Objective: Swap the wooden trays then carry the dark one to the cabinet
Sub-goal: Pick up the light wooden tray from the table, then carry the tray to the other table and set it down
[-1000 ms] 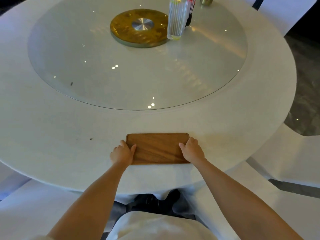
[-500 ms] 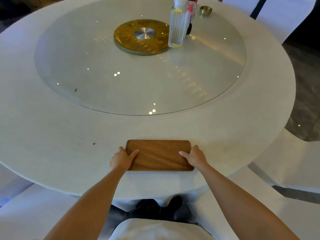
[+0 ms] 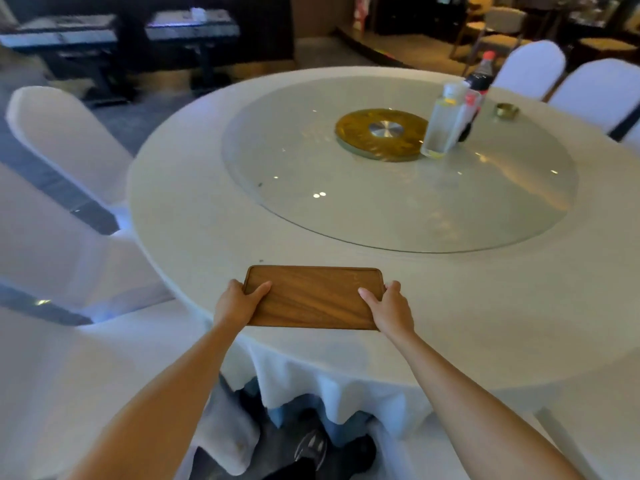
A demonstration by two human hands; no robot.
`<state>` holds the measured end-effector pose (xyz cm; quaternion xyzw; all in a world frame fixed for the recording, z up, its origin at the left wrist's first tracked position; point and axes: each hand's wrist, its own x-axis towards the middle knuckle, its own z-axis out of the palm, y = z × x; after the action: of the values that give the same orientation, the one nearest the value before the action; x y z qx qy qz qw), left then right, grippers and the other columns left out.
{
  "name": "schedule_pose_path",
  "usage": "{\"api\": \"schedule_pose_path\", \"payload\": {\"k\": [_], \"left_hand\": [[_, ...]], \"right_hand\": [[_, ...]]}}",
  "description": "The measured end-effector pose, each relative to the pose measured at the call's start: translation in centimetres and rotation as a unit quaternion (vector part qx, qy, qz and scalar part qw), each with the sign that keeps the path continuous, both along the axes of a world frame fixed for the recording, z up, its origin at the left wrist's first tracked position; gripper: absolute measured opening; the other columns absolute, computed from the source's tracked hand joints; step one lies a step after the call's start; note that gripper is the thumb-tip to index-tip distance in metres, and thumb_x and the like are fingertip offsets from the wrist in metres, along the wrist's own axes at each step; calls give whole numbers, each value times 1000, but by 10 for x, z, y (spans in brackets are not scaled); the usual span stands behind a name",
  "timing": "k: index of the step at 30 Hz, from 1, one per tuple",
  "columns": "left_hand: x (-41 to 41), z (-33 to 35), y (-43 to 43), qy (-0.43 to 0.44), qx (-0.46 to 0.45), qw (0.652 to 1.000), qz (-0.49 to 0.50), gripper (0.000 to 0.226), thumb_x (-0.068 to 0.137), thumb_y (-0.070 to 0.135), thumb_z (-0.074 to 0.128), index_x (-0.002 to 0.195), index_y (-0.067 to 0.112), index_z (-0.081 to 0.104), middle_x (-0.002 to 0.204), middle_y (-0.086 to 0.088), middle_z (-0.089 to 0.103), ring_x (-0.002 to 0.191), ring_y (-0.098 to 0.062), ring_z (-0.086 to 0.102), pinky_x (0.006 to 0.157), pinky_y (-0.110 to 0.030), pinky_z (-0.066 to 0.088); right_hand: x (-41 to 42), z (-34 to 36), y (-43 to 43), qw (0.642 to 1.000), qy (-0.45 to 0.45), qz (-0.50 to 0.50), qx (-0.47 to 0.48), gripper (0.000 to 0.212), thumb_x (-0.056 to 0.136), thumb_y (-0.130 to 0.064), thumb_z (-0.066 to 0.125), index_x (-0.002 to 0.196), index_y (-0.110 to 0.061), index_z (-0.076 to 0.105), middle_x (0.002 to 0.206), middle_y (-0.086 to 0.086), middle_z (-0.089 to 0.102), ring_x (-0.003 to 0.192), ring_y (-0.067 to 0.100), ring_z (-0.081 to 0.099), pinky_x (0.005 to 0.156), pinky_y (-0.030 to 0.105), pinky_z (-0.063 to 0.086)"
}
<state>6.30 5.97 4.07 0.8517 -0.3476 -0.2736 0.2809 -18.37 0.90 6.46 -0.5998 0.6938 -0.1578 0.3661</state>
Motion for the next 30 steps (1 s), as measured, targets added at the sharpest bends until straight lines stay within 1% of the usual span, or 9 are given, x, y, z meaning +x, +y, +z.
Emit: {"api": "schedule_pose_path", "payload": {"k": [5,10,13,14,18,21,23,27,30], "left_hand": [[26,43,68,-13,-62,995,83,52,81,54,59,89,6,42,69,-2,46,77,-27,52,71,-40,44],[66,77,150,-26,-98,978,183,50,80,53,60,87,7,42,79,-10,54,81,-30,56,71,-39,49],[87,94,210,-39,-117,961,248,44,83,45,62,80,7,41,70,-4,48,78,-28,51,55,-28,38],[95,99,231,-45,-118,955,268,43,83,45,62,78,7,40,73,-7,51,79,-29,51,56,-29,37],[127,109,322,-75,-88,932,344,50,82,51,59,88,5,41,94,-18,60,92,-36,59,73,-36,40],[150,112,392,-81,-74,913,393,55,82,55,57,98,3,48,100,-16,62,89,-31,56,73,-35,39],[167,114,440,-84,-75,899,424,60,81,56,57,106,2,51,108,-18,64,98,-34,59,74,-35,40],[203,118,538,-77,-63,876,472,63,82,56,56,112,2,50,112,-16,64,101,-32,60,71,-35,41],[230,121,610,-84,-55,859,502,64,82,58,55,113,3,49,111,-15,65,97,-30,61,70,-35,43]], "right_hand": [[35,41,32,996,-31,73,-47,59,90,-45,52,126,-1,37,127,17,55,115,35,55,84,36,44],[96,76,68,981,-58,173,-72,58,89,-45,53,126,-2,38,126,17,56,114,35,56,84,37,45],[141,90,101,966,-66,236,-80,59,89,-46,53,125,-3,38,124,16,57,110,35,58,85,40,49],[156,94,114,961,-69,254,-81,58,89,-47,53,125,-3,38,124,16,58,110,35,58,86,42,49],[219,102,176,937,-79,331,-83,60,88,-47,54,125,-3,38,126,16,57,113,35,57,91,44,47],[265,105,231,917,-81,380,-84,63,89,-46,54,129,-1,36,130,18,55,117,36,54,93,43,46],[296,106,273,905,-83,409,-85,63,89,-46,53,130,-1,36,133,17,53,119,36,54,94,43,46],[359,105,359,876,-101,465,-78,58,87,-49,54,121,-4,39,123,16,57,105,36,60,87,52,53],[406,105,422,854,-107,504,-76,57,87,-49,55,120,-4,40,120,17,59,104,35,60,86,52,53]]}}
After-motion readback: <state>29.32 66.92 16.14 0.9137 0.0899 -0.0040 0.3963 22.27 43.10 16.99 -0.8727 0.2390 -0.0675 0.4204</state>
